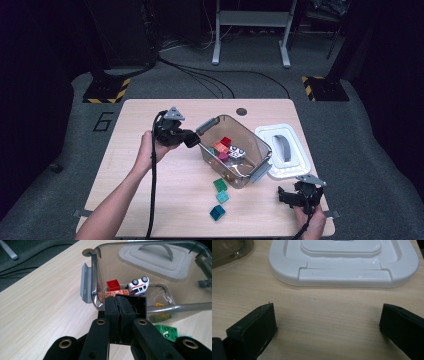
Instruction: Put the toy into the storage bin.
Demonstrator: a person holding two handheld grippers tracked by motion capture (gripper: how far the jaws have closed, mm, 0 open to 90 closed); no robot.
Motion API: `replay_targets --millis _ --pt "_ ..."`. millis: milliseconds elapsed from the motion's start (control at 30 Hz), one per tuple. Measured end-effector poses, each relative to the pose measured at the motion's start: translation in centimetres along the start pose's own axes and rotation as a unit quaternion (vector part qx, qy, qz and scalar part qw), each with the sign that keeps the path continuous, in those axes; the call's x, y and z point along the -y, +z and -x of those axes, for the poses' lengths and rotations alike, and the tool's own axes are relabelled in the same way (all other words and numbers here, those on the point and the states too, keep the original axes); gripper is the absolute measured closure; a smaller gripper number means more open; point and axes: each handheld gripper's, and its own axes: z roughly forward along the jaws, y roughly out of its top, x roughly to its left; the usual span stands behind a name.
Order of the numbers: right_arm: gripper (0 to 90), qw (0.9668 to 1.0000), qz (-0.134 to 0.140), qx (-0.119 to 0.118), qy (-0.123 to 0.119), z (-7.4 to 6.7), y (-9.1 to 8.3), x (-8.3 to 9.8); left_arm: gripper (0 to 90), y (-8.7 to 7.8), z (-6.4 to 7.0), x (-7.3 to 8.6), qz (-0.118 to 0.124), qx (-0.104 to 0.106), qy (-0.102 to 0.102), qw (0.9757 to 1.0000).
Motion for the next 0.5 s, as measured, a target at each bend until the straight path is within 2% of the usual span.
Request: replay_targets --millis 33,500 --pt "0.0 1.0000 0.000 0.000 0.000 0.0 0.0 0.0 87.6 0.2 0.0 -0.2 0.001 0.000 -0.004 1.0000" --pt "0.0 1.0000 0.000 0.000 0.000 0.0 0.0 0.0 87.6 2.9 0.3 -2.1 -0.007 0.008 0.001 0.9999"
